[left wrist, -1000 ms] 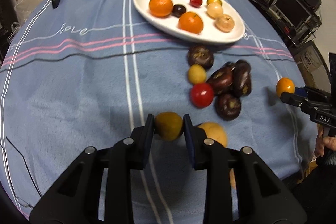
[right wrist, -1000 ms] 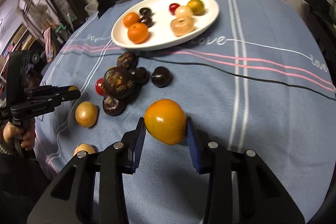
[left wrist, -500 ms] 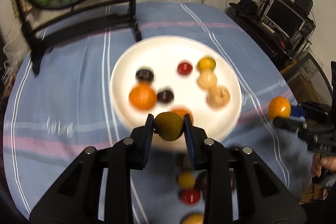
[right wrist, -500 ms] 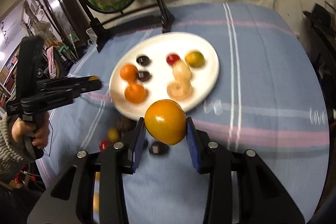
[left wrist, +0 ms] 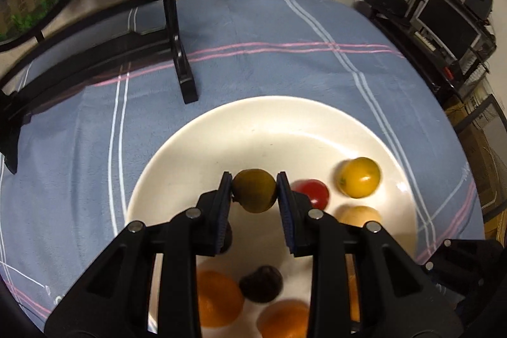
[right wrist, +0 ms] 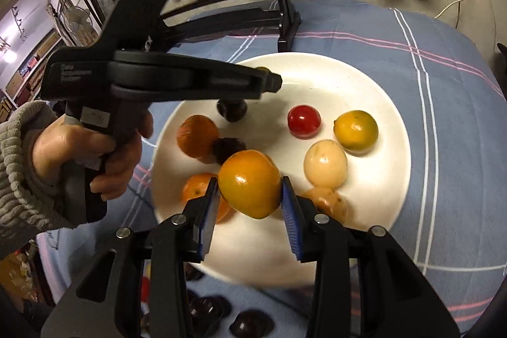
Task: Organize fruits
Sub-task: 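Carry both fruits onto the white plate and open both tools, then grasp a large pale orange fruit with the left tool while the right tool grasps a pale round fruit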
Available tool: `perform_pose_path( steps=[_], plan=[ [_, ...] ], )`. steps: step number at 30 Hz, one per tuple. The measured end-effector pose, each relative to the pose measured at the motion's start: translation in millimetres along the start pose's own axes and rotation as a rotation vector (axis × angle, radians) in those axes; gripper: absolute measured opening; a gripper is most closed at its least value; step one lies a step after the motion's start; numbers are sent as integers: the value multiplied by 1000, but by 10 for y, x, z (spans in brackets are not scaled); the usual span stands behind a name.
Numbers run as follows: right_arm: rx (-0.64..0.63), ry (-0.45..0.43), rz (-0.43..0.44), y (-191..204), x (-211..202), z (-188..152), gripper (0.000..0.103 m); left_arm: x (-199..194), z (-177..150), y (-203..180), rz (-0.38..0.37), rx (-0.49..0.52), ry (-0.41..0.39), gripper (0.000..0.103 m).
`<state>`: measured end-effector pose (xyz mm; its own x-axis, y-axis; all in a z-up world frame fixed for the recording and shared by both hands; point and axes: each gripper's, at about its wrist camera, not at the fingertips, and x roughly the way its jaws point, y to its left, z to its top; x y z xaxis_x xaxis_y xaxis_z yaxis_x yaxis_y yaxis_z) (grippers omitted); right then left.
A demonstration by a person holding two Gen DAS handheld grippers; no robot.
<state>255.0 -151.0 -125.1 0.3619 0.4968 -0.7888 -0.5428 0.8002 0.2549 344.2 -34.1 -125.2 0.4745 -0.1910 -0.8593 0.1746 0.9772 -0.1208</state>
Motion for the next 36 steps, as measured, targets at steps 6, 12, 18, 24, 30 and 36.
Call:
perform_pose_path(
  steps=[6, 12, 18, 24, 30, 36],
  plan=[
    [8, -85, 29, -2, -213, 43, 68, -167, -52, 73, 22, -32, -43, 65],
    [48, -100, 17, -9, -622, -209, 68, -737, -463, 305, 55, -105, -66, 73],
    [179, -19, 10, -23, -887, -946, 68, -1152, -1494, 434, 84, -161, 31, 74],
    [269, 23, -9, -66, -1150, -1361, 68, -1367, -2356, 167, 20, -125, 128, 77],
    [252, -40, -31, 54, -1424, -1399, 80, -1441, -2634, -191, -53, -13, 146, 82],
    [232, -43, -48, 112, -1485, -1392, 81, -1331, -2671, -345, -43, 40, 150, 82]
  ],
)
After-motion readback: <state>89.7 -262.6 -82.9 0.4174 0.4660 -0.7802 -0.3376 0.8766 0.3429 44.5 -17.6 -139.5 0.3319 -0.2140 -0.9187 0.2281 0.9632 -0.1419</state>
